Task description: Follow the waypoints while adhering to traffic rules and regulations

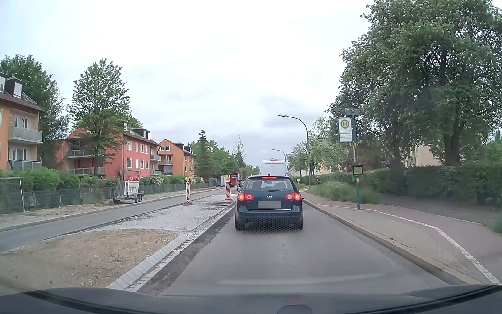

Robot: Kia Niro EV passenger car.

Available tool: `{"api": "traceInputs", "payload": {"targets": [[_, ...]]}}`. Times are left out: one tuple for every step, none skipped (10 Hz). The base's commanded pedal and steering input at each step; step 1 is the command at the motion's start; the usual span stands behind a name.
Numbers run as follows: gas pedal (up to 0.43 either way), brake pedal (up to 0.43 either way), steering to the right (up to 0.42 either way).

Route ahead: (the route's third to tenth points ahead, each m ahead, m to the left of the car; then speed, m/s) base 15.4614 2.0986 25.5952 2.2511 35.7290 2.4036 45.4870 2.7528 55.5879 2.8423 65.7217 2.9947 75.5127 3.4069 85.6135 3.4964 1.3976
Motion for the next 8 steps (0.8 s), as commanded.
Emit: {"api": "traceInputs", "payload": {"targets": [[0.0,0.085,0.011],[0.0,0.098,0.011],[0.0,0.098,0.011],[0.0,0.098,0.01],[0.0,0.098,0.01],[0.0,0.098,0.009],[0.0,0.098,0.008],[0.0,0.104,0.006]]}}
